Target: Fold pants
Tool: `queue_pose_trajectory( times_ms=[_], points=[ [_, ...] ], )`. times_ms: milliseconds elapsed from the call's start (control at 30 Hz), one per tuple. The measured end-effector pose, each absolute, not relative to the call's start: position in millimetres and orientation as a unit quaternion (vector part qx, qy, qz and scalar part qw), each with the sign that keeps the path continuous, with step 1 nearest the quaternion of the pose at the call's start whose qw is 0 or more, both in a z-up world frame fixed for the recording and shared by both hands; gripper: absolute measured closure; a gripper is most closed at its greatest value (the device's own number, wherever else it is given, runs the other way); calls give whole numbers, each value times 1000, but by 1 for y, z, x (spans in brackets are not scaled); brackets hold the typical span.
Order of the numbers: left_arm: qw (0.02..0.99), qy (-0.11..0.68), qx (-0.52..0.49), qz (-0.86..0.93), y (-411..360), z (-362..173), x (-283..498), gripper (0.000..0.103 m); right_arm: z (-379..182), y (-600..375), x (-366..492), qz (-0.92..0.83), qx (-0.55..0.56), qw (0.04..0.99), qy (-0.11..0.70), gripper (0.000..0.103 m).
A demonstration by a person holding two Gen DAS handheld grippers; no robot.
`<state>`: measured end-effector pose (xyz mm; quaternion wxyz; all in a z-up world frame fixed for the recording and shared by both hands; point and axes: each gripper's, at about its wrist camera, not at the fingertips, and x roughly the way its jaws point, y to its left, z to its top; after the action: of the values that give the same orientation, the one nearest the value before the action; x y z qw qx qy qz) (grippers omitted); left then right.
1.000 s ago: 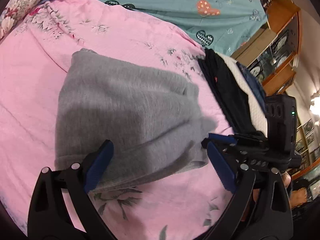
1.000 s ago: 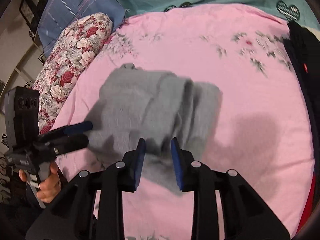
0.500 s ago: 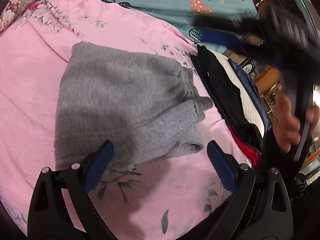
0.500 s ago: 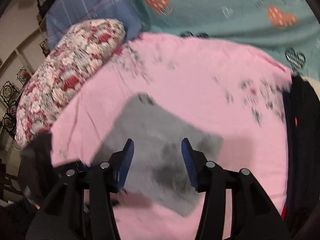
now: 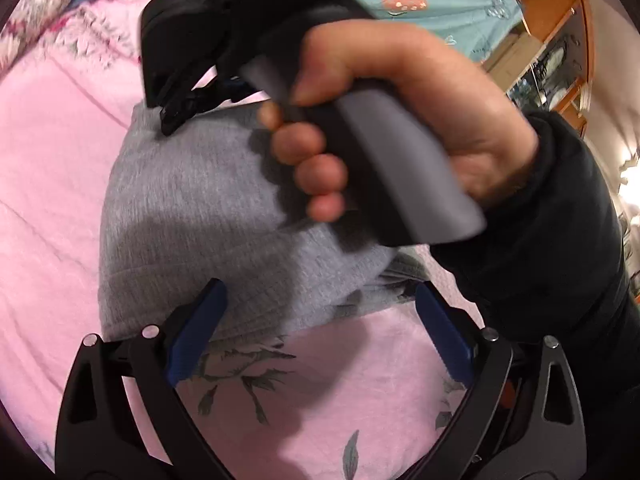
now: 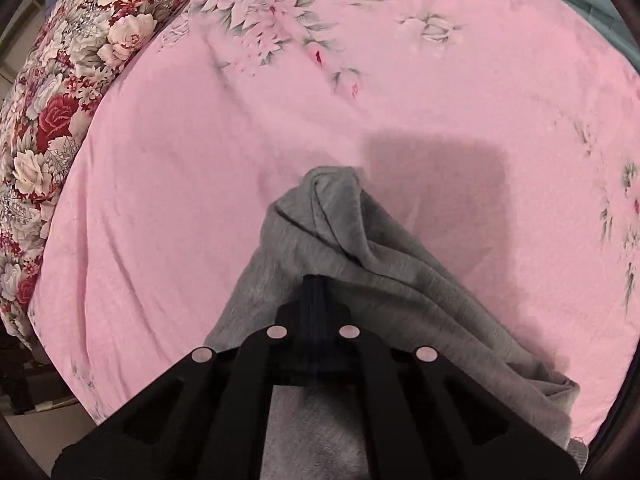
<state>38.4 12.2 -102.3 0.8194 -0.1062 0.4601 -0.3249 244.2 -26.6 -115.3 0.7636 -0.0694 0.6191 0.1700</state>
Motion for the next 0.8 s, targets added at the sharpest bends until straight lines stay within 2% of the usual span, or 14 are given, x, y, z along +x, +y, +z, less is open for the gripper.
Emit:
queue_pose_trajectory(
  times_ms=[133,167,233,300,333,433,533,700,800],
  points=[
    [819,435,-138,-347,38,-77,18,7,-95,-49,238,175,-29,783,596,103],
    [830,426,-141,-333,48,-70,15,7,-80,-63,231,165,-17,796,581,98],
    [846,415,-152,-299,73,-60,17,7,-54,-87,212,160,9,820,549,44],
    [856,407,-170,-271,97,-57,25,7,-29,-118,184,168,35,843,510,19],
    [858,408,-181,-254,109,-59,32,7,-22,-130,171,166,38,850,498,12],
    [842,438,-211,-235,125,-78,58,7,-16,-182,128,147,59,862,482,9],
    [808,481,-237,-245,123,-107,86,7,-39,-220,108,106,97,854,499,9],
    [757,530,-272,-268,102,-146,112,7,-79,-249,107,126,200,810,536,9],
    [739,544,-283,-279,87,-156,115,7,-85,-246,112,141,224,805,531,9]
  ],
)
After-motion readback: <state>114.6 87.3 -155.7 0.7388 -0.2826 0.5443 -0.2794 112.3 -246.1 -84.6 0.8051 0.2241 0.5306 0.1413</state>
